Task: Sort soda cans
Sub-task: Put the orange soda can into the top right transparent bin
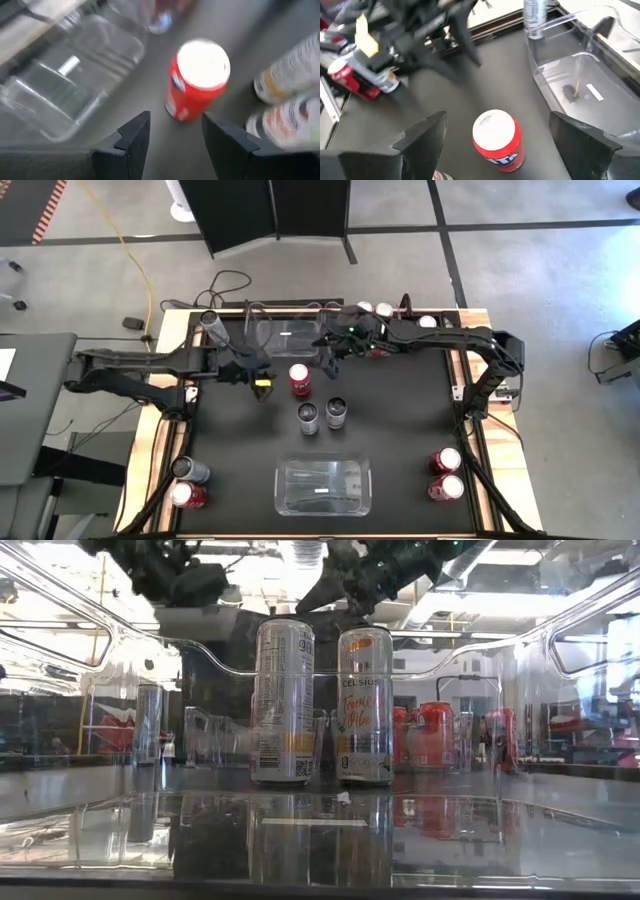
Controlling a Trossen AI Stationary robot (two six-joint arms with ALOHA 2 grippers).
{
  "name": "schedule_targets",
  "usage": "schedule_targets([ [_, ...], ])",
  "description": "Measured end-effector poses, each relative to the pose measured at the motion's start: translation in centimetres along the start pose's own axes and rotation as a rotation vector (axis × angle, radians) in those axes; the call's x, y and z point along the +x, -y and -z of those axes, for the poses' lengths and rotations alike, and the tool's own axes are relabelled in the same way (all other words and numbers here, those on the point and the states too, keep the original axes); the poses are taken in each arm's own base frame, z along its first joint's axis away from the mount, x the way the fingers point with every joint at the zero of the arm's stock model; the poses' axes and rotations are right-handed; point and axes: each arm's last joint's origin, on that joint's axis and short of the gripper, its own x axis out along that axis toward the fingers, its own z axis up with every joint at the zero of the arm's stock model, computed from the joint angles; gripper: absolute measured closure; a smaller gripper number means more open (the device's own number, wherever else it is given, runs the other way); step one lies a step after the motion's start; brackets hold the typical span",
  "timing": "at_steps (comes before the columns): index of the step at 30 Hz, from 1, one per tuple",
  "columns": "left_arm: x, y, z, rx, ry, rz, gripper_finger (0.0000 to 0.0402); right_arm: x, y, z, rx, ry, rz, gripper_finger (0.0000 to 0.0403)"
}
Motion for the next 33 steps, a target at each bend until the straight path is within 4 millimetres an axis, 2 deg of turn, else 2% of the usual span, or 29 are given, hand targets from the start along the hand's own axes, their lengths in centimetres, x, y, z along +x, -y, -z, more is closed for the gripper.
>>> schedule_targets([
  [4,0.9,0.0,0.9,0.002,-0.048,-0.002,0.0228,0.2,0.5,0.0,0.029,-0.001,0.013,0.0039],
  [9,1.1,0.1,0.7,0.080,0.003,0.015,0.0228,1.5,1.5,0.6,0.053,-0.024,-0.011,0.0038],
  [13,2.2,0.1,1.7,0.130,0.054,0.029,0.0228,2.5,1.6,1.2,0.057,-0.058,-0.041,0.0035],
  [18,3.0,-0.1,2.7,0.111,0.080,0.036,0.0228,3.8,1.1,2.4,-0.047,-0.110,-0.061,0.0024],
  [21,3.1,-0.1,2.7,0.133,0.109,0.043,0.0228,4.9,0.7,3.1,-0.116,-0.124,-0.077,0.0016],
  [25,3.5,-0.1,3.2,0.151,0.148,0.060,0.0228,6.0,0.6,4.2,-0.134,-0.169,-0.083,0.0005],
  [33,3.7,-0.2,3.1,0.141,0.173,0.079,0.0228,7.1,1.1,4.6,-0.222,-0.156,-0.030,0.0003],
])
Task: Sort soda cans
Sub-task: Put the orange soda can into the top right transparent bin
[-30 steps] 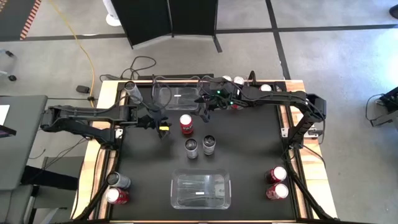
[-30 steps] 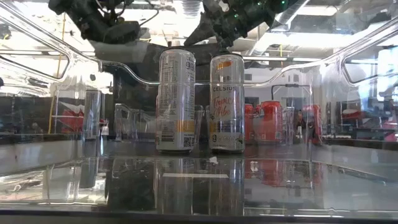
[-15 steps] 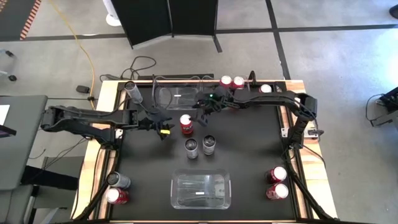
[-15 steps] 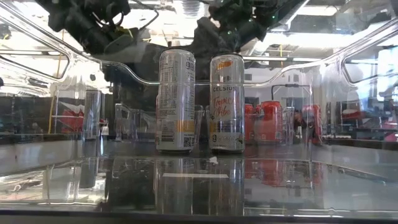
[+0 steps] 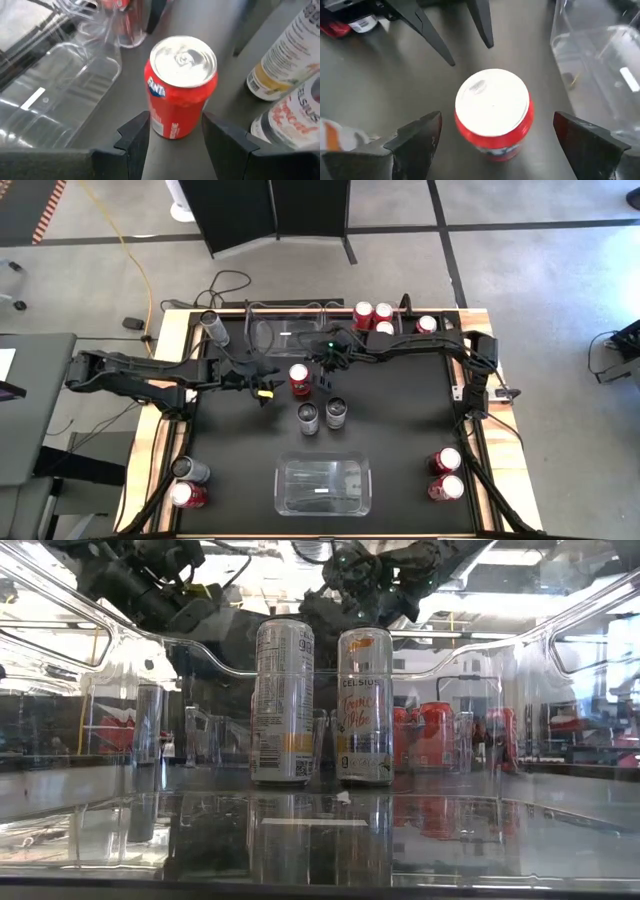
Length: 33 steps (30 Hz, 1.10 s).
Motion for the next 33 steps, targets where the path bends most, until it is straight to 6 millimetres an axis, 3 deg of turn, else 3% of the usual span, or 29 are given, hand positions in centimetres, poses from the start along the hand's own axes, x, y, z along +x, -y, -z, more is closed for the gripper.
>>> schedule_targets([
  [5,0.0,-0.1,-0.1,-0.002,0.006,-0.003,0.0228,1.3,0.5,0.7,0.003,-0.031,-0.001,0.0003],
  [13,0.0,-0.1,-0.1,-0.031,0.014,-0.002,0.0228,1.4,0.4,0.1,-0.013,0.015,-0.005,0.0003],
  [24,0.0,-0.1,0.0,-0.047,-0.004,-0.005,0.0228,3.1,-0.1,1.2,0.011,-0.027,-0.021,0.0004],
  [33,0.0,-0.1,0.0,-0.058,-0.005,-0.005,0.0228,3.1,-0.3,0.9,0.004,0.010,-0.020,0.0047],
])
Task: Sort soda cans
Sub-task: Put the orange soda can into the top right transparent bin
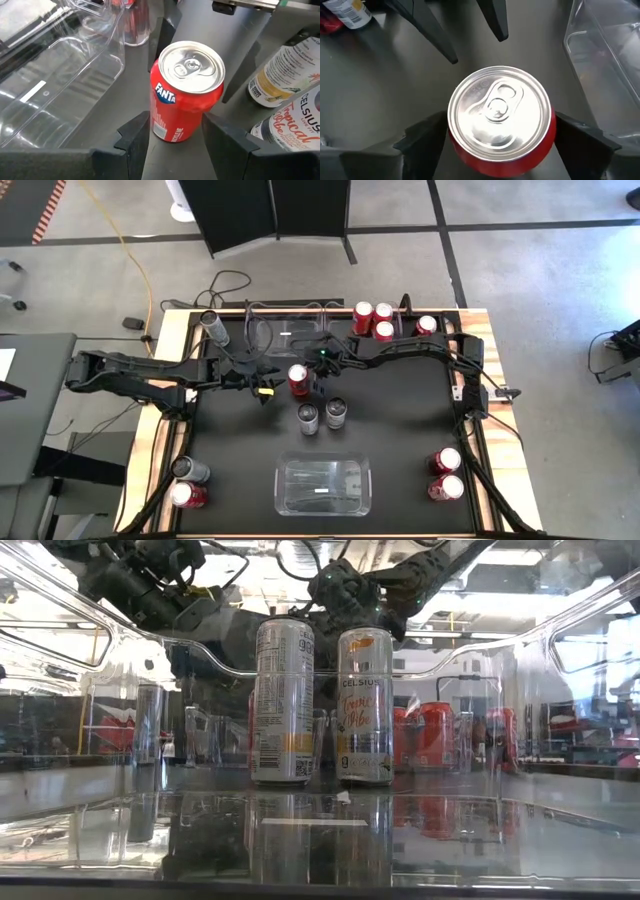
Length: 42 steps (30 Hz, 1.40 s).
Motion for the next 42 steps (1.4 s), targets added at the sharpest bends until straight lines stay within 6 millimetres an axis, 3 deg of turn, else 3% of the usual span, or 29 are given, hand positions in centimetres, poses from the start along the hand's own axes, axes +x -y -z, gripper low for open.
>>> schedule_targets([
  [6,0.0,0.0,0.0,0.001,0.000,0.000,0.0228,-0.1,0.6,0.1,0.048,-0.008,0.011,0.0100],
  [11,0.0,0.0,0.0,-0.022,-0.002,-0.001,0.0228,-1.9,0.9,-0.6,0.099,-0.008,0.024,0.0125],
  [17,0.0,0.0,0.1,-0.042,-0.009,-0.002,0.0228,-7.5,0.8,-3.8,0.096,0.107,0.043,0.0129],
  [25,0.0,0.0,0.1,-0.019,-0.009,-0.002,0.0228,-14.6,2.4,-4.8,0.107,0.105,0.221,0.0131],
  [34,0.0,-0.1,0.1,-0.023,-0.010,-0.005,0.0228,-17.6,6.5,-0.9,0.204,0.042,0.381,0.0131],
  [39,0.0,-0.1,0.1,-0.028,-0.016,-0.007,0.0228,-16.1,7.7,3.4,0.288,-0.027,0.413,0.0132],
  [42,0.0,-0.1,0.1,-0.030,-0.017,-0.007,0.0228,-15.6,8.0,4.9,0.308,-0.010,0.434,0.0132],
])
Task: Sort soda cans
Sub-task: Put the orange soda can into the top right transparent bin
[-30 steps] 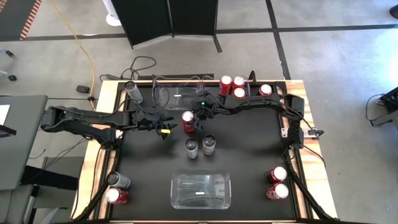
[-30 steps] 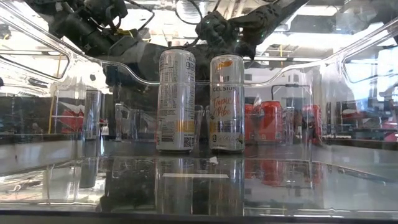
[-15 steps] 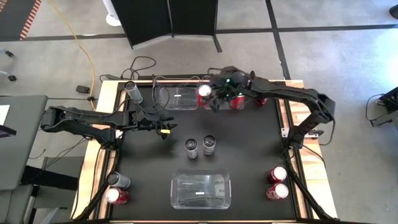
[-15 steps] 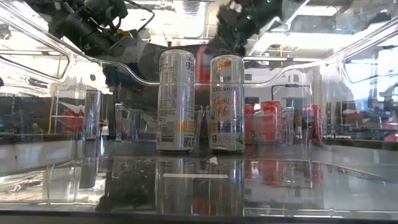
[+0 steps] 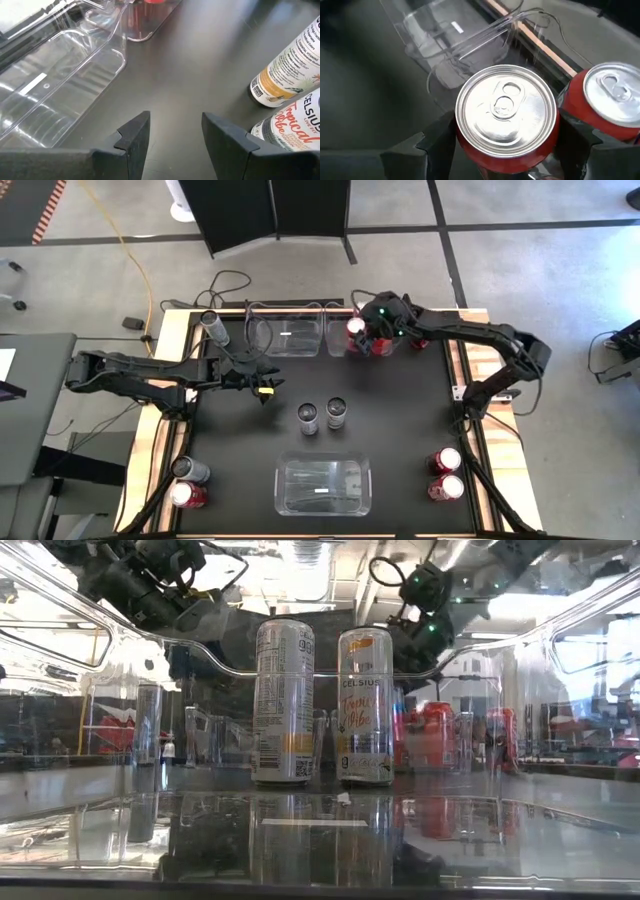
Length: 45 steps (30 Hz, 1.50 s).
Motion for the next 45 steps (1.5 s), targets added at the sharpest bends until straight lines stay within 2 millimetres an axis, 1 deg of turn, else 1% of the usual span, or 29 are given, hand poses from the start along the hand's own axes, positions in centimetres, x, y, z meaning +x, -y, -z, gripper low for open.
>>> schedule_targets([
  [3,0.0,0.0,0.0,0.001,0.000,0.000,0.0228,0.8,0.4,1.7,0.010,-0.019,0.021,0.0132],
  [5,0.0,0.0,0.0,0.006,0.000,0.000,0.0228,0.9,0.7,2.1,0.028,-0.006,0.035,0.0132],
  [15,0.0,-0.2,0.0,0.015,0.000,-0.009,0.0228,1.2,1.4,2.2,0.044,0.006,0.101,0.0129],
  [26,0.0,-0.3,0.1,0.019,-0.013,-0.013,0.0228,1.2,1.4,2.2,0.055,0.002,0.110,0.0092],
  [35,0.0,-0.3,0.1,0.023,-0.018,-0.014,0.0228,1.2,1.4,2.4,0.129,-0.015,0.116,0.0062],
  [43,0.0,-0.3,0.2,0.026,-0.027,-0.016,0.0228,1.1,1.4,2.7,0.130,-0.052,0.120,0.0062],
  [45,0.0,-0.3,0.2,0.026,-0.027,-0.016,0.0228,1.2,1.2,2.8,0.126,-0.056,0.114,0.0062],
])
